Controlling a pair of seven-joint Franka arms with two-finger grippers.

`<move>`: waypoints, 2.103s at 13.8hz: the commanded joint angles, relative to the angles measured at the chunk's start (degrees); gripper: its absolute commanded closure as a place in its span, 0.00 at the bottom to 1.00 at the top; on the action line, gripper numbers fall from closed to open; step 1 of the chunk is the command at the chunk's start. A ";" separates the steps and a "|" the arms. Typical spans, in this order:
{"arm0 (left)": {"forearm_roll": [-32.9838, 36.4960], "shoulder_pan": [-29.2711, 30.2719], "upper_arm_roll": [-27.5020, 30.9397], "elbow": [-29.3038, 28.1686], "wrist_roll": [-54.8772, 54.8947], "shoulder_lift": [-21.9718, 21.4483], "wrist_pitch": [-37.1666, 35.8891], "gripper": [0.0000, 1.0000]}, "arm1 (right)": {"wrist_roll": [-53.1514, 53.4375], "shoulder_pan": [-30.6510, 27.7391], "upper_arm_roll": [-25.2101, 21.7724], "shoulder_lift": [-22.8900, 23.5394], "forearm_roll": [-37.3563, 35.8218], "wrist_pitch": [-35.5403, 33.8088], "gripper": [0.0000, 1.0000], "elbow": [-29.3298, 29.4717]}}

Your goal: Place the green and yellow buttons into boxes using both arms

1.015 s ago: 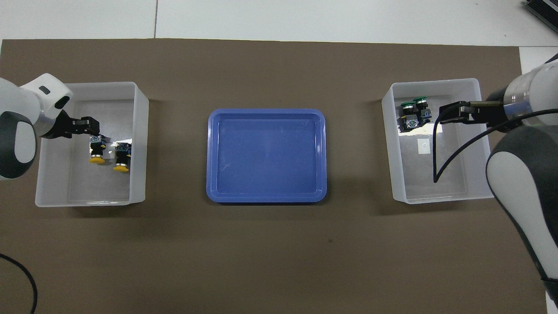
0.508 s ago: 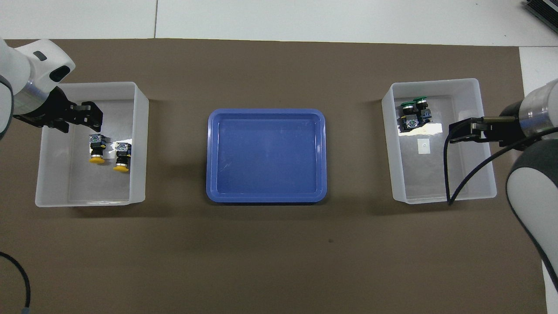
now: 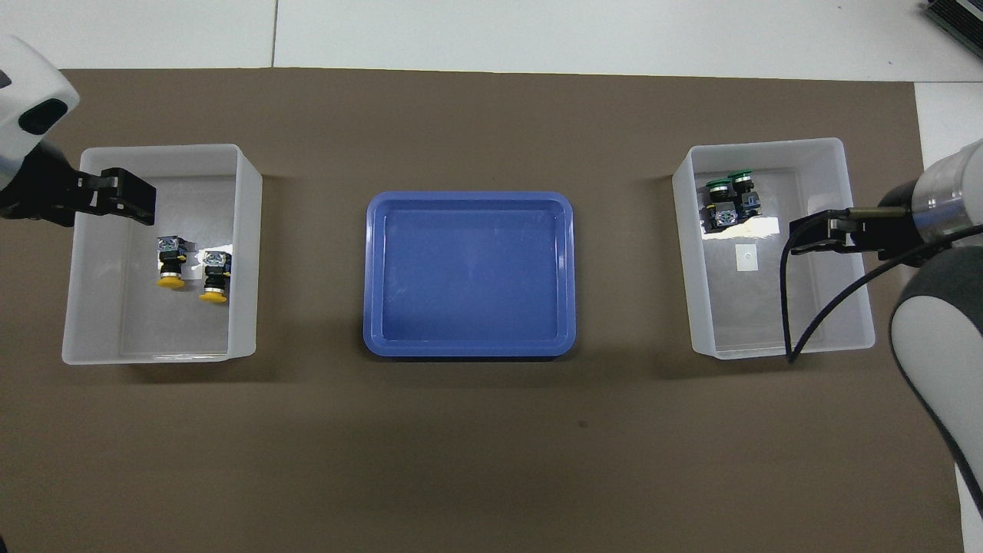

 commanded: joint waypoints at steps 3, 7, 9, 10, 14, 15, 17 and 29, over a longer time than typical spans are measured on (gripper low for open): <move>-0.28 0.42 0.21 -1.95 1.96 -1.76 0.62 0.00 | -1.48 -0.99 0.20 -0.53 0.92 -0.61 0.00 0.29; -2.98 0.77 0.38 -2.82 2.05 -1.94 2.55 0.00 | -1.57 -0.82 0.46 -0.89 1.01 -2.98 0.00 1.69; -5.81 1.83 0.56 -4.93 2.48 -2.90 4.32 0.00 | -1.57 -0.73 0.55 -0.71 1.01 -4.39 0.00 2.84; -5.82 1.83 0.56 -5.11 3.18 -3.08 4.32 0.00 | -1.57 -0.73 0.55 -0.71 1.01 -4.39 0.00 2.75; -5.82 1.57 0.65 -5.11 2.93 -3.08 3.88 0.00 | -1.74 -0.55 0.46 -1.06 2.22 -3.86 0.00 2.05; -5.73 1.56 0.65 -5.20 2.93 -3.17 3.88 0.00 | -1.74 -0.73 0.37 -1.06 3.45 -3.78 0.00 1.88; -5.73 1.91 0.65 -5.55 2.92 -3.34 4.32 0.00 | -1.74 -0.64 0.37 -1.41 3.47 -3.42 0.00 1.18; -5.38 2.97 0.82 -6.43 2.93 -3.87 4.23 0.00 | -2.80 -0.11 0.37 -2.38 1.09 -1.84 0.00 -0.85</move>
